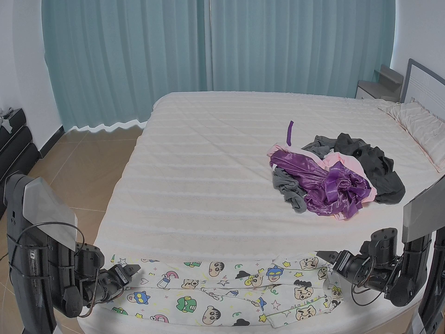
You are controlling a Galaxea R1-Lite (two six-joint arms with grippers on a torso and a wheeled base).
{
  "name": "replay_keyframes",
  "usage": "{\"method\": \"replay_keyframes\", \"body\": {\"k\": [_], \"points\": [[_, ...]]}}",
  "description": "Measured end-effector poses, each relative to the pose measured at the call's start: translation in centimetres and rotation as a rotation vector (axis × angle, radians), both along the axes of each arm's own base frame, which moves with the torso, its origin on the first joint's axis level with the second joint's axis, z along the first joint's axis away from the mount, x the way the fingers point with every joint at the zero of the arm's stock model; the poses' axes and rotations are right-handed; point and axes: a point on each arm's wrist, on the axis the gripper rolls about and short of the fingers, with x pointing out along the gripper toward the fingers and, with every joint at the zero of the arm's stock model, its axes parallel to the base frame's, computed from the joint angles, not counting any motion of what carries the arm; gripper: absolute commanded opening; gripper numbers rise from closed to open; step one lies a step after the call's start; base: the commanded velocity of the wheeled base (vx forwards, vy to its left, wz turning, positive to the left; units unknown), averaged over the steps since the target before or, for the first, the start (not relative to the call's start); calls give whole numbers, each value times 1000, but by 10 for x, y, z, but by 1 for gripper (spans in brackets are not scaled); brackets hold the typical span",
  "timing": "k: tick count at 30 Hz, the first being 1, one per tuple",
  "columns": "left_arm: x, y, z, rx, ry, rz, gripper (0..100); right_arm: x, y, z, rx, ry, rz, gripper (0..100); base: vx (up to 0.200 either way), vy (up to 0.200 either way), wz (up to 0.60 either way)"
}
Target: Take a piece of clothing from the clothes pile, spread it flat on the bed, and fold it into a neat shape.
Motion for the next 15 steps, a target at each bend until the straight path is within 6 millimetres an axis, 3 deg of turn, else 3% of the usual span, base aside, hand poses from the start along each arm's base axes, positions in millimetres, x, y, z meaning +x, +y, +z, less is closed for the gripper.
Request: {"method": "replay_keyframes", "body": {"k": [8, 15], "points": [[2, 4, 12, -9, -52, 19, 100, 0, 0, -1, -1, 4, 1, 100, 0, 0, 0], [2, 20, 50, 10, -198, 18, 100, 0, 0, -1, -2, 5, 0, 100, 0, 0, 0]]}}
